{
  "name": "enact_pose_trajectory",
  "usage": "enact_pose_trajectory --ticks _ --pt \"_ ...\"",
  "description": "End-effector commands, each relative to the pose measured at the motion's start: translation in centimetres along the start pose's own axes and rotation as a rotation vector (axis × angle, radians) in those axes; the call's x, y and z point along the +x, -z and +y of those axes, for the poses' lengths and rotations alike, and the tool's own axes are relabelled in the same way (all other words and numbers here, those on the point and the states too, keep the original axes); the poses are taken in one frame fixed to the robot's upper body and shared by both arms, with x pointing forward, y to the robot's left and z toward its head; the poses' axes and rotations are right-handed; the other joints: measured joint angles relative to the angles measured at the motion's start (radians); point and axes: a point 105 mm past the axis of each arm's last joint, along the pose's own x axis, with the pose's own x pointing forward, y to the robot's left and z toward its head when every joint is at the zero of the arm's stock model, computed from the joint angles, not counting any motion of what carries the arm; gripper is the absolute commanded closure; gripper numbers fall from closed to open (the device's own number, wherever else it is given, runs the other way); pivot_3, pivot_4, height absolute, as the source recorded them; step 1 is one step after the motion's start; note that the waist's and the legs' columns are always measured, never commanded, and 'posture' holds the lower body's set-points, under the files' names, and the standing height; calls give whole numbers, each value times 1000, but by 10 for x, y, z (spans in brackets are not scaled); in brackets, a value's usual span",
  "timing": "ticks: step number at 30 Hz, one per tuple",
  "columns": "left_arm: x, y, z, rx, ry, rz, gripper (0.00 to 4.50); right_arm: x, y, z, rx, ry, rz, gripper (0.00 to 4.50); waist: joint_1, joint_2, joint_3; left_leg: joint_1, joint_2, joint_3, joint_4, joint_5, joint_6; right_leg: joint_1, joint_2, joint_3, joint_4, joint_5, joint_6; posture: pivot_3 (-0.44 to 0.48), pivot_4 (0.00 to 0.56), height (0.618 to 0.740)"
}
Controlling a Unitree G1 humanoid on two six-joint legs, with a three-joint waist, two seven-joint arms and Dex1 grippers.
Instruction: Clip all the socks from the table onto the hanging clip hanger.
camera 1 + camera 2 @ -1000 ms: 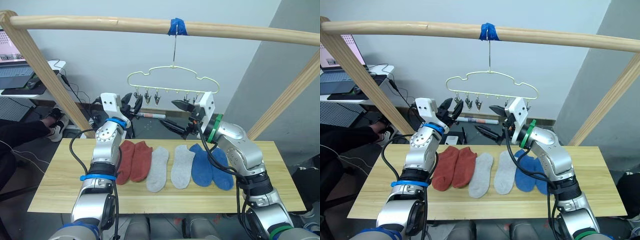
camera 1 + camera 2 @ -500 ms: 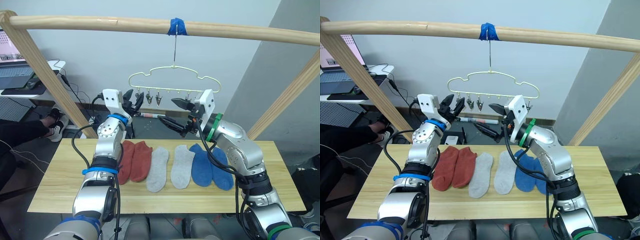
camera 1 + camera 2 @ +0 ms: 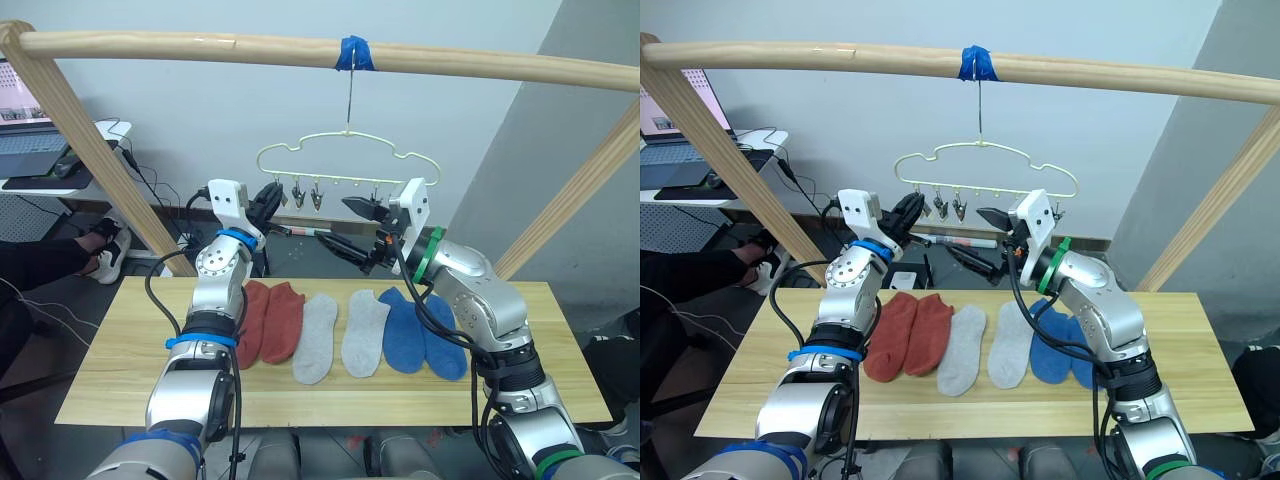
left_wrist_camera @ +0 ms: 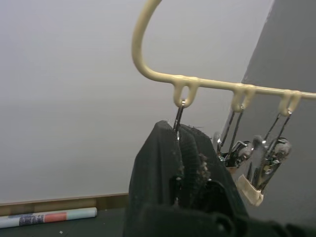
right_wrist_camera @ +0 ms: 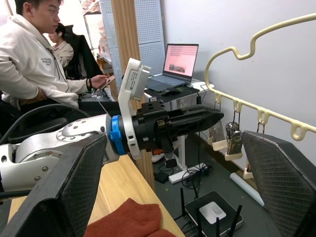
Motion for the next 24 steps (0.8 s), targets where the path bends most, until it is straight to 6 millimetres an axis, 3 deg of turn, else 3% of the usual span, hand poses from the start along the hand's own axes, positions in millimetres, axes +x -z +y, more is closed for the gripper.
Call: enact_pose_trajectory --ticks 1,7,17,20,24 --pt "5 -26 3 40 6 -81 4488 -7 -10 2 -38 9 -20 0 1 0 0 0 0 0 0 0 0 0 0 0 0 0 0 -19 130 740" --pt "-6 -16 6 25 43 23 4488 -43 35 -28 -35 218 181 0 1 0 0 -1 0 0 0 0 0 0 0 0 0 0 0 -6 129 740" --pt "-32 -11 4 -251 166 258 4488 -138 109 -73 -66 523 556 0 -21 2 1 5 0 0 4 0 0 6 0 0 3 0 0 -13 128 740" --pt "-36 -14 5 -311 187 289 4488 -157 132 -81 -47 558 650 0 -33 4 2 7 0 0 5 0 0 8 1 1 3 -2 4 -12 127 740" --pt "-40 -16 4 -318 211 313 4488 -168 157 -84 26 558 724 0 -39 5 3 7 0 0 10 0 0 10 1 1 3 -2 4 -9 128 740"
